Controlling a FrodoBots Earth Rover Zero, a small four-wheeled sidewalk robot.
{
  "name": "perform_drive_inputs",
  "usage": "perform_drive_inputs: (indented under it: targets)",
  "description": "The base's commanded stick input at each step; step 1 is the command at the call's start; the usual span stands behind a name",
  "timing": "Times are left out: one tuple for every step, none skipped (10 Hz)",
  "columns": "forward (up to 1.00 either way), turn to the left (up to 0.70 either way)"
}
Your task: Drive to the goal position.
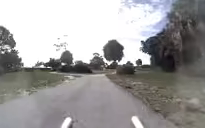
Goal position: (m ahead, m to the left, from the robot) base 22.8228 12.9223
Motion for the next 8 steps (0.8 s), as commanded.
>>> perform_drive_inputs:
  targets:
    - [0.69, 0.03]
    - [0.69, 0.03]
    - [0.69, 0.03]
    - [0.69, 0.03]
    - [0.69, 0.03]
    - [0.69, 0.03]
    - [0.69, 0.03]
    - [0.69, 0.03]
